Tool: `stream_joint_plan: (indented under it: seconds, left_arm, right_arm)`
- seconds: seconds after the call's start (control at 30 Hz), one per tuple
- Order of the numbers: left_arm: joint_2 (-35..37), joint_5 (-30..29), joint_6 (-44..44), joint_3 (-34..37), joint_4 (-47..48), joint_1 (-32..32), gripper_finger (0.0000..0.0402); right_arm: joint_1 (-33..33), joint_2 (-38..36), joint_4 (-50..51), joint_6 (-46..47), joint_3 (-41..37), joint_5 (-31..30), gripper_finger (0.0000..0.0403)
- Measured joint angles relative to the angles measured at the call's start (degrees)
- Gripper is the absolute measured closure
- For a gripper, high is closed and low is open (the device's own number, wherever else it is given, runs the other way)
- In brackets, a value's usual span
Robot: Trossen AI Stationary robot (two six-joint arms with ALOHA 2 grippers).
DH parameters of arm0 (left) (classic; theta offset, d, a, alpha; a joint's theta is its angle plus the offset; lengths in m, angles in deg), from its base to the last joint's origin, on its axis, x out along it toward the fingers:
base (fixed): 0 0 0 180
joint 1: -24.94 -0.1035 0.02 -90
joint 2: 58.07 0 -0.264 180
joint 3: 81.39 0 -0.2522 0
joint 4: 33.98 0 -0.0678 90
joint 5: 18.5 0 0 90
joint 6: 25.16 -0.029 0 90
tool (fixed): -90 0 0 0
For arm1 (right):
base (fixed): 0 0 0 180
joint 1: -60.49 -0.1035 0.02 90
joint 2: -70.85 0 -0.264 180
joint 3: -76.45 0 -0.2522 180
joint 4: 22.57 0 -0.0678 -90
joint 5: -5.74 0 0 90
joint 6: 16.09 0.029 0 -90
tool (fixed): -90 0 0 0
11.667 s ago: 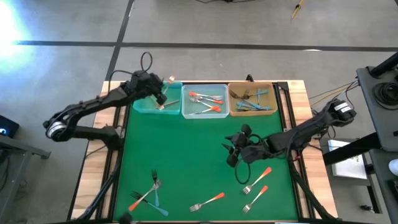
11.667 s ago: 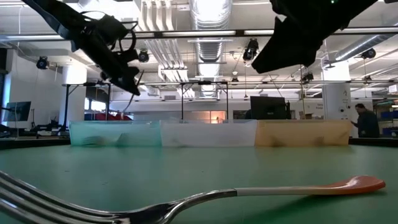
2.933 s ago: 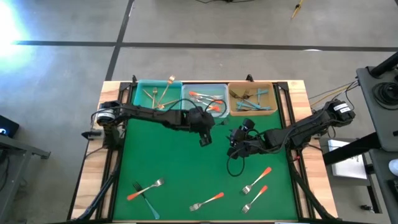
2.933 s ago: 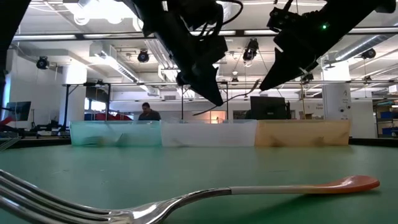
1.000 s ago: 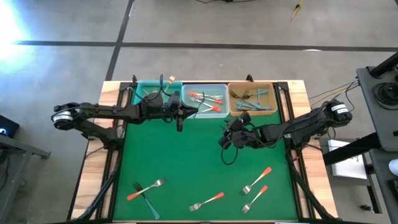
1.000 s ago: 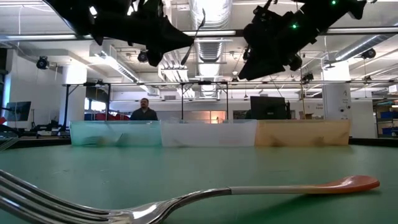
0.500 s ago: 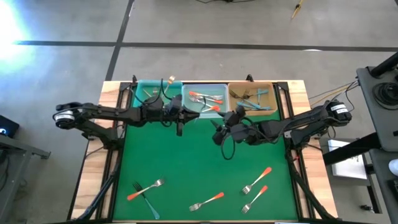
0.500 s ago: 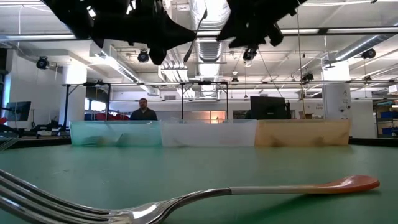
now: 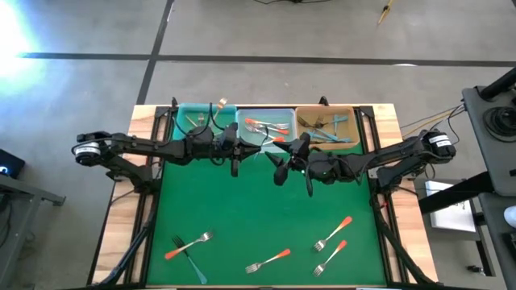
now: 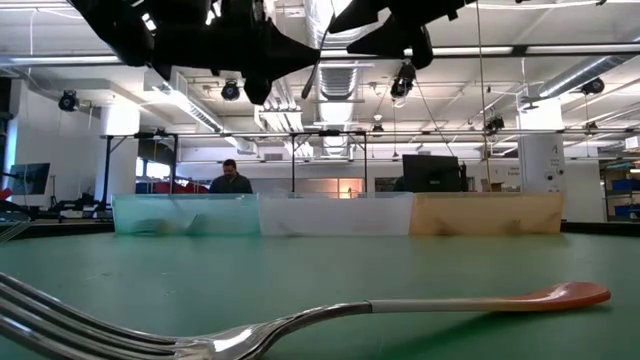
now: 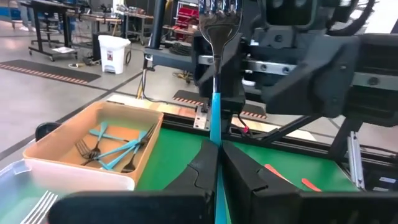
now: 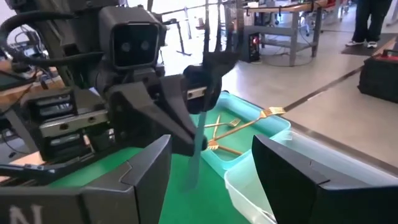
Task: Sort silverware by color (type)
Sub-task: Put the blue fork into the orange bin
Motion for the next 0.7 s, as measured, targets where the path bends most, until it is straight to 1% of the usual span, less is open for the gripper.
stream_joint_plan:
  seconds: [0.27, 0.5, 0.7]
  left_arm:
    - [-0.5, -0.02, 0.0, 0.0, -2.03, 0.48, 0.0401]
    - [-3.39, 0.0, 0.47, -0.44, -4.42, 0.7, 0.0401]
    - [-6.55, 0.01, 1.34, -0.5, -9.61, 0.85, 0.0401]
  right_arm:
    - [0.53, 0.02, -1.8, 0.25, -0.02, 0.39, 0.0188]
    - [0.7, 0.02, -2.83, 0.21, -0.04, 0.13, 0.0188]
    - [1.29, 0.02, -2.83, 0.21, -0.04, -0.04, 0.0188]
